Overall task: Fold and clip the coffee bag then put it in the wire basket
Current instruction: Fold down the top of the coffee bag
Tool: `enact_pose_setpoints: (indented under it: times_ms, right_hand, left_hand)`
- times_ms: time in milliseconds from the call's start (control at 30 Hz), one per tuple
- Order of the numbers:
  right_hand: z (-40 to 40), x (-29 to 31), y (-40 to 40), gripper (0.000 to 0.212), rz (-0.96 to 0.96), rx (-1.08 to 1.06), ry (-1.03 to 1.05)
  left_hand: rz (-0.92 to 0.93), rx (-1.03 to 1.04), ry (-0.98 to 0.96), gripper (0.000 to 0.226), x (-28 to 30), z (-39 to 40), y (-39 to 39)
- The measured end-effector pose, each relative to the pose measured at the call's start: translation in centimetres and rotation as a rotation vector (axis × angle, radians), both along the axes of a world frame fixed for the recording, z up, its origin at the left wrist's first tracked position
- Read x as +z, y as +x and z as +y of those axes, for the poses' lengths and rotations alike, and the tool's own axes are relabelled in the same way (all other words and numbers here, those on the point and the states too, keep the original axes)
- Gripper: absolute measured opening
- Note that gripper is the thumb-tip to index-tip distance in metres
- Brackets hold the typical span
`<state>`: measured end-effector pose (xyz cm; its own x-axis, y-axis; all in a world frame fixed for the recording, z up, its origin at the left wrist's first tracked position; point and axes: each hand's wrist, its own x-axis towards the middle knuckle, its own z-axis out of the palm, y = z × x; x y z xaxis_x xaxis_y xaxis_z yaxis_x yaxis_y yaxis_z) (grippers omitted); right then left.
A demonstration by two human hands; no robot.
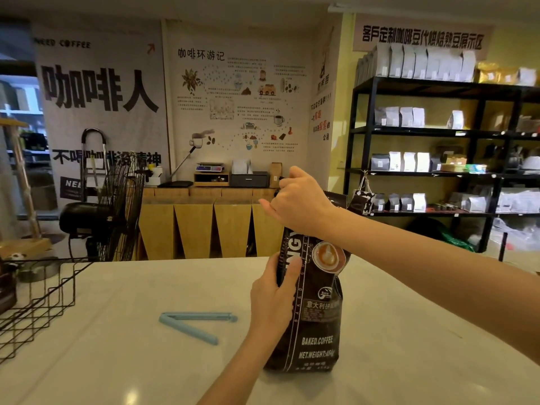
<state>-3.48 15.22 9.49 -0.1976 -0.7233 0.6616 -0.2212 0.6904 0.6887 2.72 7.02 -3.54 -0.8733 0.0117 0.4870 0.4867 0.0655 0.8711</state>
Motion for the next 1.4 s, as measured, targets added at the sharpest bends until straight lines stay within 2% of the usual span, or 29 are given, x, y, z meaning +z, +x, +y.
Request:
enact_pose_setpoints:
  times_ms: [67,233,367,500,633,733,867,933,1033,1100,1167,1267,1333,1400]
  right_hand:
    - [-0.4,-0.1,0.0,0.048,-0.024,0.021,0.024]
    - [-1.1,-0.1,0.0,0.056,-0.04,0.081,-0.024]
    - [-1.3,0.1,-0.2,0.034,-0.108,0.138,0.058]
    - [-1.6,-0.2,-0.1,0.026,-0.051,0.115,0.149]
    - [-1.8,0.2,-0.1,0.038,-0.108,0.089,0.143]
    - [-2.0,0.0,0.1,0.026,-0.169,0.093,0.113]
    - [-1.8,0.5,2.4,0.048,-0.288,0.126,-0.256]
    - [-0.9,-0.1,3.8,0.051,-0.297,0.233,-0.501]
    - [0.9,-3.7,5.4,0.055,-0.4,0.486,-0.976]
    - [1.7,-7.4,5.8,0.064,-0.557,0.582,-1.287]
    - [2.0,-11.0,5.8,0.081,-0.838,0.57,-1.498]
    - [1.6,-15.0,5.7,0.109,-1.321,0.599,-1.593]
    - [1.4,-16.3,5.7,0.104,-1.422,0.604,-1.602]
    - [1.3,-16.7,5.5,0.096,-1.395,0.596,-1.617]
  left_hand:
    - [-0.03,-0.03,0.079,0.007,0.3,0.1,0.0]
    - [-0.002,0.049,0.167,0.016,0.3,0.5,-0.1]
    - [0.023,0.126,0.189,0.026,-0.1,0.6,-0.1]
    - [0.026,0.109,0.217,0.029,-0.2,0.3,0.1]
    - [0.046,0.129,0.214,0.037,-0.1,-0.1,0.1]
    - [0.026,0.128,0.188,0.035,0.1,-0.5,-0.2]
    - [-0.082,0.129,0.139,0.032,0.6,-1.2,-1.4]
    - [-0.146,0.116,0.158,0.029,0.8,-1.7,-1.7]
    - [-0.119,0.186,0.161,0.032,1.0,-2.1,-1.7]
    - [-0.068,0.25,0.15,0.033,1.1,-2.2,-1.5]
    - [-0.03,0.3,0.147,0.033,1.1,-2.4,-1.5]
    - [0.0,0.342,0.16,0.037,0.6,-2.5,-1.9]
    - [0.016,0.357,0.169,0.036,0.3,-2.6,-2.0]
    - [0.022,0.347,0.185,0.03,0.3,-2.7,-1.9]
